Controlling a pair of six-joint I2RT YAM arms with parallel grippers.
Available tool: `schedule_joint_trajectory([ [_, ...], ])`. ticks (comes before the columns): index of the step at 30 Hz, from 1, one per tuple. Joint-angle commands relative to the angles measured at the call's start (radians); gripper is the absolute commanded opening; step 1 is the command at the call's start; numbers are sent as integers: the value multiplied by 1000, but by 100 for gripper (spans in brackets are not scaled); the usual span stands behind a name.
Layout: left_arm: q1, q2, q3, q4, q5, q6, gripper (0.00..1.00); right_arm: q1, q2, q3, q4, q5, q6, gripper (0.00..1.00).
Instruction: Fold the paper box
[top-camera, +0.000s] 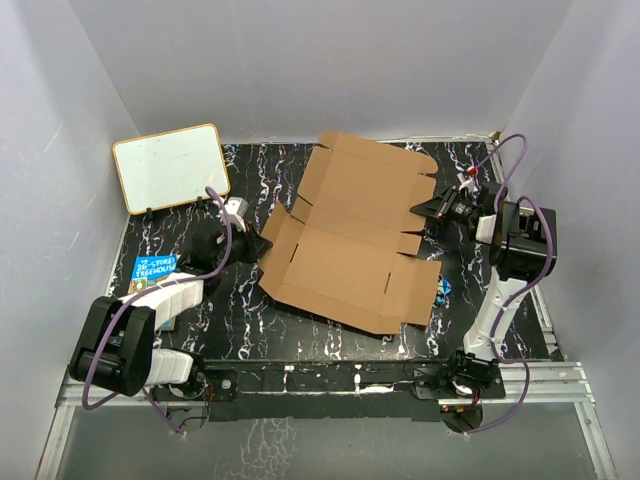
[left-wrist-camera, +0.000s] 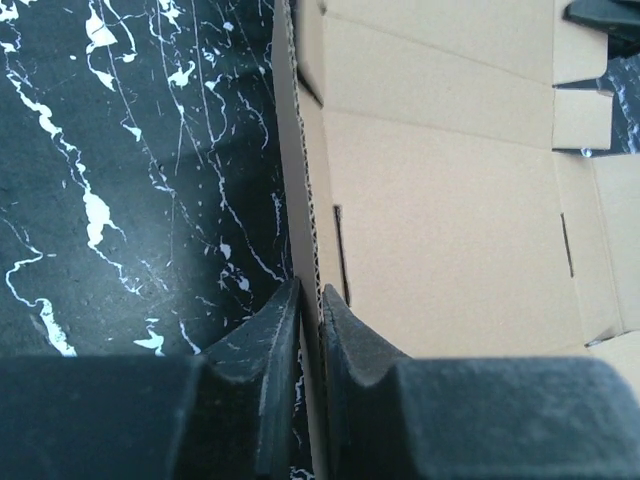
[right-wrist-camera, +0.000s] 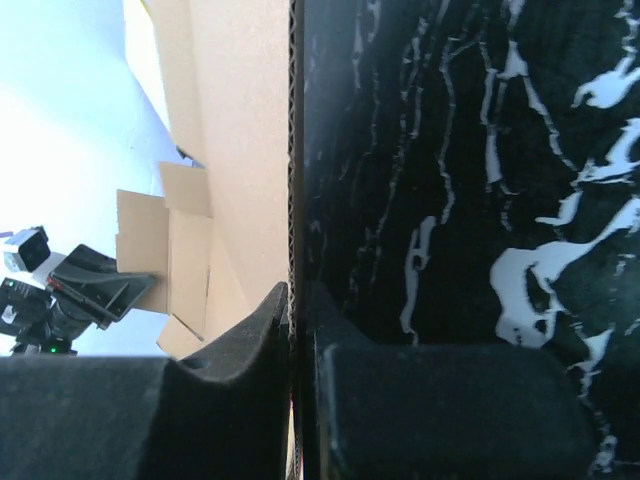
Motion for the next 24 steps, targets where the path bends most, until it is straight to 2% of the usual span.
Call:
schedule_joint_trajectory([
  [1,21,-5,101,-76,15,-72,21,-9,-134,-39,231,-61,59,8],
  [7,133,-28,198,-152,186,-214,74,-9,-311,-142,254,-89,-1,8],
  [11,167,-3,279,-115,286,-246,90,-10,-430,-207,242,-106,-81,8],
  [16,199,167,453,-9,460,-291,92,-10,-537,-280,280,-132,-143,8],
  [18,199,308,545,114,539,-375,92,-10,-574,-313,329,-155,-153,8],
  [20,199,414,595,209,569,-423,90,-10,-593,-329,351,-166,-157,8],
  [24,197,526,684,229,575,-412,88,-10,-623,-346,372,-192,-167,8],
])
